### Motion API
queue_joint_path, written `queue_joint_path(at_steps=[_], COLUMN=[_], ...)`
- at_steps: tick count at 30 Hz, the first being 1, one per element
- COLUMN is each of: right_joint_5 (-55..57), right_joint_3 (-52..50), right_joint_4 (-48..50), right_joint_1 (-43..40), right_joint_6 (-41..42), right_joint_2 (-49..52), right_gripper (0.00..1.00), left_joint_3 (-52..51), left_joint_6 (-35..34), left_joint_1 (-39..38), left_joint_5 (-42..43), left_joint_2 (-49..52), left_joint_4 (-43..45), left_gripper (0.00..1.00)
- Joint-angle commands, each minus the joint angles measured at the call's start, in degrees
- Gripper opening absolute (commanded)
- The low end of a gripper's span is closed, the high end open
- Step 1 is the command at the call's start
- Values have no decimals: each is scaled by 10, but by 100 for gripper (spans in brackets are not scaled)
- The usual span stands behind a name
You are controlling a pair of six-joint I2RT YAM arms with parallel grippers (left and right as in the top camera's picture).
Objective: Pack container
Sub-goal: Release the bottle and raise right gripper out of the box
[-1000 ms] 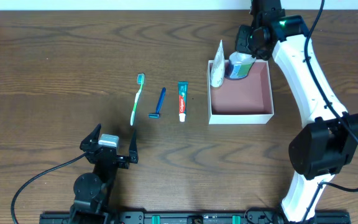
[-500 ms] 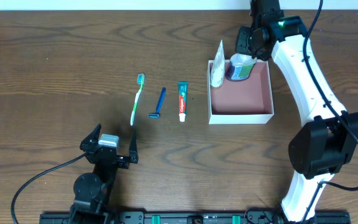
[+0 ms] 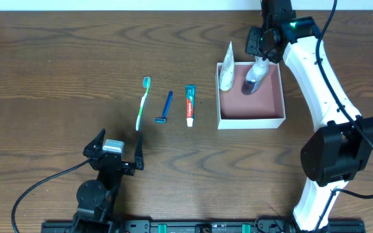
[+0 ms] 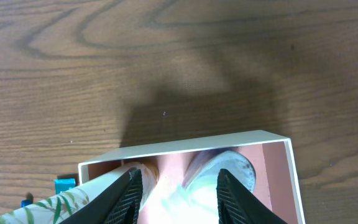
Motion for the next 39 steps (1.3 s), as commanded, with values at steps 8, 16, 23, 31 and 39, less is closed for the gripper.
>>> queue_joint_path(at_steps=[8,16,23,31,39], right_joint_5=[35,88,64,-5,-2], right_joint_3=[3,46,48,40,-71], right_joint_4=[33,35,-85,-240,-211], right_joint_1=[0,-46,-148,-245,-295], right_joint_6=[5,-13,23,22,215], right_joint_2=[-5,-55,-115,-107,-107], right_gripper=[43,49,95,99,99], left_joint_3=[-18,-18,-18,-18,-18], left_joint_6=[9,9,9,9,9], left_joint_1=[3,3,3,3,3], left_joint_5=[-1,-1,-1,-1,-1], left_joint_2=[-3,-3,-3,-3,-3], left_joint_4=[-9,-9,-9,-9,-9], left_gripper=[98,98,98,98,98])
